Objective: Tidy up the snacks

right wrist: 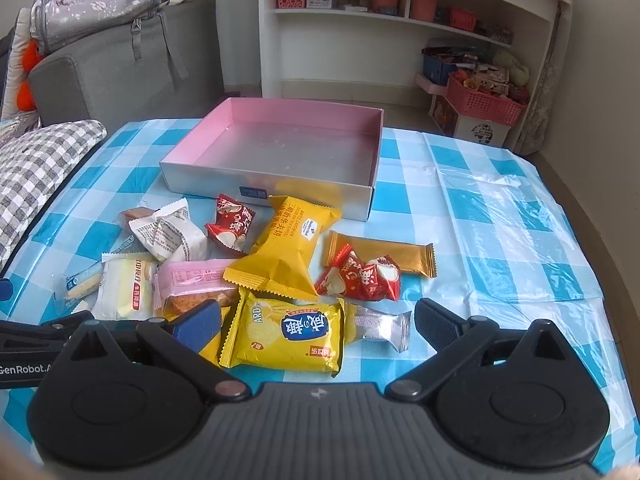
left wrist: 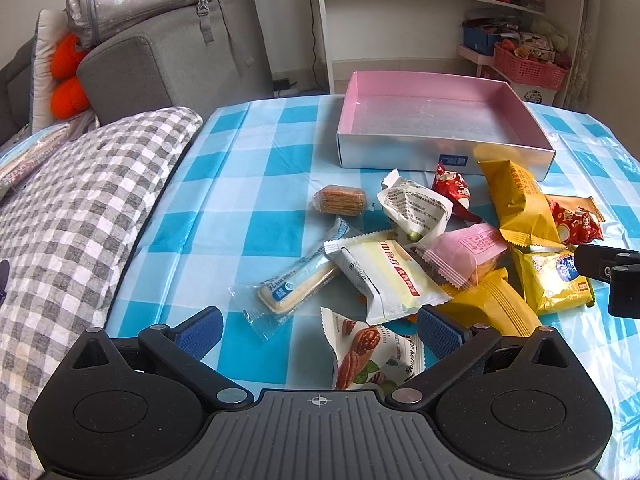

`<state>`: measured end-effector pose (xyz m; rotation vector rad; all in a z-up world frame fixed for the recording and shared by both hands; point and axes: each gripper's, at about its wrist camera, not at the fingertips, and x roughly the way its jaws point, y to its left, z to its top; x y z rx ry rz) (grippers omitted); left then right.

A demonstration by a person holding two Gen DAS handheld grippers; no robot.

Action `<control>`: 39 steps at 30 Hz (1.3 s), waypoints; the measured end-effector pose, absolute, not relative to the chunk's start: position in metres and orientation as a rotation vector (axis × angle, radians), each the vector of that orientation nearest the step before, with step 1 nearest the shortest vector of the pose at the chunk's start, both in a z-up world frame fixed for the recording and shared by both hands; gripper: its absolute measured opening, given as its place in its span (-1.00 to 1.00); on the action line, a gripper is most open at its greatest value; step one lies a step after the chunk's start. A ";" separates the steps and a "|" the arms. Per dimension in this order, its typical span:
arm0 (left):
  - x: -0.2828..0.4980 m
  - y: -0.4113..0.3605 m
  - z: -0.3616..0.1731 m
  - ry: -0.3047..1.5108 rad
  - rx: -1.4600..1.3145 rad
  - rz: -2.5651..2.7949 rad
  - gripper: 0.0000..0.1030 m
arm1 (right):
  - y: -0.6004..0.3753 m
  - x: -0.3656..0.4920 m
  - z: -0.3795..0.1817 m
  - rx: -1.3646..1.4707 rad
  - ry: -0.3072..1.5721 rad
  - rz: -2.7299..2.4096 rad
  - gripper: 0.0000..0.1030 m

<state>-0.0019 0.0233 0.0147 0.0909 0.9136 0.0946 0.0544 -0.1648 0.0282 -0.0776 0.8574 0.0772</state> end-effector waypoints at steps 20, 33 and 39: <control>0.000 0.019 0.011 0.920 0.100 0.079 1.00 | -0.165 0.051 0.028 -0.071 0.872 0.105 1.00; 0.000 0.018 0.011 0.919 0.100 0.079 1.00 | -0.165 0.050 0.025 -0.071 0.883 0.100 1.00; 0.000 0.018 0.011 0.919 0.099 0.080 1.00 | -0.164 0.050 0.025 -0.073 0.884 0.100 1.00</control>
